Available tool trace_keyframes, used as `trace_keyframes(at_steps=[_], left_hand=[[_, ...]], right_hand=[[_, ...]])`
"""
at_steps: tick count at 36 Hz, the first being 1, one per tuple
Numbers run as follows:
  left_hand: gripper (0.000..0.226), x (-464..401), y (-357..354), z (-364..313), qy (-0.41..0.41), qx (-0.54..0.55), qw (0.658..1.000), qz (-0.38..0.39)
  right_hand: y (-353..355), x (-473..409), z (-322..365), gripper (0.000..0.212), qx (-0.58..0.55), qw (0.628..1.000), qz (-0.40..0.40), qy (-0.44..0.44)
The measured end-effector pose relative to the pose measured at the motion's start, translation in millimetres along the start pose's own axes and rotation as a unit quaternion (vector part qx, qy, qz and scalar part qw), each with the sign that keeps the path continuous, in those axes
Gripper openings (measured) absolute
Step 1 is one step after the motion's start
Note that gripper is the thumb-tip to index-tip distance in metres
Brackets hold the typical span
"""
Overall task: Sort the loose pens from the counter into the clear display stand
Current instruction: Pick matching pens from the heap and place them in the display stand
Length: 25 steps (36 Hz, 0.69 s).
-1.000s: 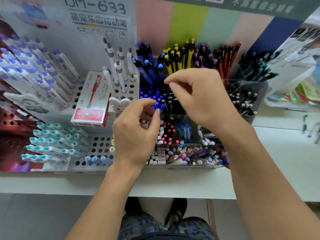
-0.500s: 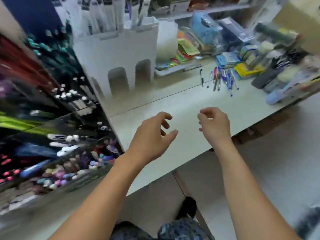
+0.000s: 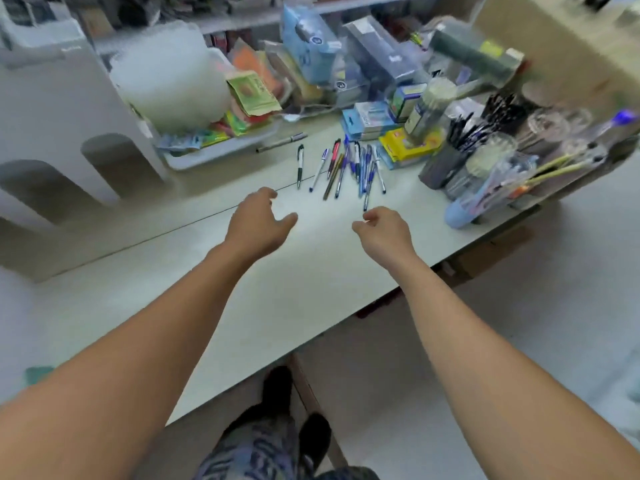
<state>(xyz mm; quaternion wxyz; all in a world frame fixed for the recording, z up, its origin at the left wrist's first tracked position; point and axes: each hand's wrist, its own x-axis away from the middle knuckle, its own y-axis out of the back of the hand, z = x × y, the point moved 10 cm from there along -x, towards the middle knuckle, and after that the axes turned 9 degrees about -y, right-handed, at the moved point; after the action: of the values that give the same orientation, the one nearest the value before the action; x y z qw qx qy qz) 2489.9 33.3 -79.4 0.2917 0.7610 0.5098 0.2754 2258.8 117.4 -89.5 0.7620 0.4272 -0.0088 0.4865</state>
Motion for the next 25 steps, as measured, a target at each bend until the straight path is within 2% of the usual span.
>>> trace_keyframes(at_steps=[3, 7, 11, 16, 21, 23, 25], left_hand=[[0.073, -51, -4, 2, -0.014, -0.067, 0.998, 0.005], [0.073, -126, -30, 5, -0.05, -0.125, 0.99, 0.045], [0.086, -189, -65, 13, -0.081, -0.173, 0.978, 0.084], [0.092, -240, -87, 34, -0.03, -0.207, 0.974, 0.085], [0.079, -251, -77, 34, -0.019, -0.272, 0.962, 0.031], [0.068, -241, -81, 31, -0.021, -0.28, 0.96, 0.027], [0.052, -223, -88, 30, -0.019, -0.224, 0.974, 0.017]], right_hand=[[-5, -43, 7, 0.048, 0.015, 1.0, -0.022, -0.01], [-11, -98, 12, 0.049, 0.036, 0.998, -0.047, -0.023], [-19, -153, 16, 0.072, 0.104, 0.993, -0.057, -0.008], [-26, -207, 17, 0.093, 0.146, 0.988, -0.049, -0.021], [-48, -226, 27, 0.083, 0.121, 0.991, -0.05, -0.03], [-62, -219, 40, 0.074, 0.133, 0.989, -0.052, 0.026], [-83, -203, 51, 0.067, 0.149, 0.984, -0.036, 0.093]])
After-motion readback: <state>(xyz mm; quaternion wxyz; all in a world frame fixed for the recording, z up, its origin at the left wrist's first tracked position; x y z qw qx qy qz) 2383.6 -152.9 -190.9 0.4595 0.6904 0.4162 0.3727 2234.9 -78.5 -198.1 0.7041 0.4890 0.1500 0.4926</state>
